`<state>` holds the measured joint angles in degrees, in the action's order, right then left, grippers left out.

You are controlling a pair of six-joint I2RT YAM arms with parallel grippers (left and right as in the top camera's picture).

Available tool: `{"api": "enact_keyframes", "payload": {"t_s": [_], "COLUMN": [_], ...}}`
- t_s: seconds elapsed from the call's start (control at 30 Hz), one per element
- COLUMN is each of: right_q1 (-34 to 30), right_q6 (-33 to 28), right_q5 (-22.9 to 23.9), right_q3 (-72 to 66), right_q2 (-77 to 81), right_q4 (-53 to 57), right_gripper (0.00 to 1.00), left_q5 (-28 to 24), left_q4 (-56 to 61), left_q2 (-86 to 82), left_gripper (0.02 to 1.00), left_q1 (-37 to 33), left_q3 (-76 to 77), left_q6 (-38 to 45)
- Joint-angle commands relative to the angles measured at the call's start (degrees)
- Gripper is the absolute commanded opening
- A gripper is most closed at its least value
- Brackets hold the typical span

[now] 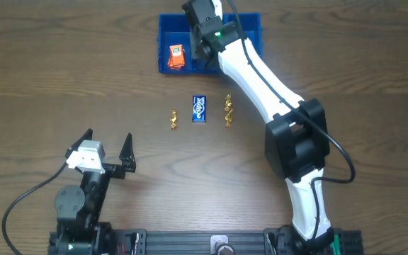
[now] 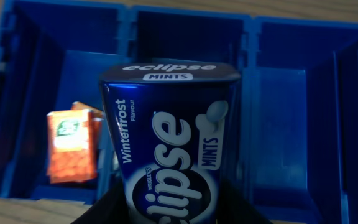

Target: Sort Candies Into Trays

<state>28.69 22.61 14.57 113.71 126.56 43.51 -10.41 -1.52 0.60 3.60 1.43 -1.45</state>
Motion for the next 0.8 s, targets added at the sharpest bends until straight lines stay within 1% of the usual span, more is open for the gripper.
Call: {"api": "enact_keyframes", "payload": {"t_s": [0.03,0.23,0.67,0.73,0.8], "right_q1": [-1.29,-1.29,-1.29,-1.29,-1.2], "right_q6": [1.64,1.68,4.04,4.02,4.02], "right_q5": [-0.33,-0.33,-0.72,-1.42,-1.81], "right_q3": [0.59,0.52,0.26,0.26,0.26], "right_q2": [0.74,0.94,1.51,1.51,1.51], "right_q4": [-0.24,-0.28,-0.98,-0.98,-1.01], "right_gripper": [0.159,0.159,0.165,0.174,0.222], "left_q5": [-1.11,-1.09,-1.09,-1.09,-1.09], "left_q4": [-1.81,-1.81,-1.81,-1.81,-1.81], "left_q2": [-0.35,-0.35,-0.35,-0.35,-0.35], "left_gripper": [0.998,0.998,0.998,0.996,0.996], "left_q1": [0.2,0.2,0.2,0.2,0.2], "left_q3": [-1.16,-1.16,-1.16,-1.16,-1.16], "left_q6": [0.2,0.2,0.2,0.2,0.2]}}
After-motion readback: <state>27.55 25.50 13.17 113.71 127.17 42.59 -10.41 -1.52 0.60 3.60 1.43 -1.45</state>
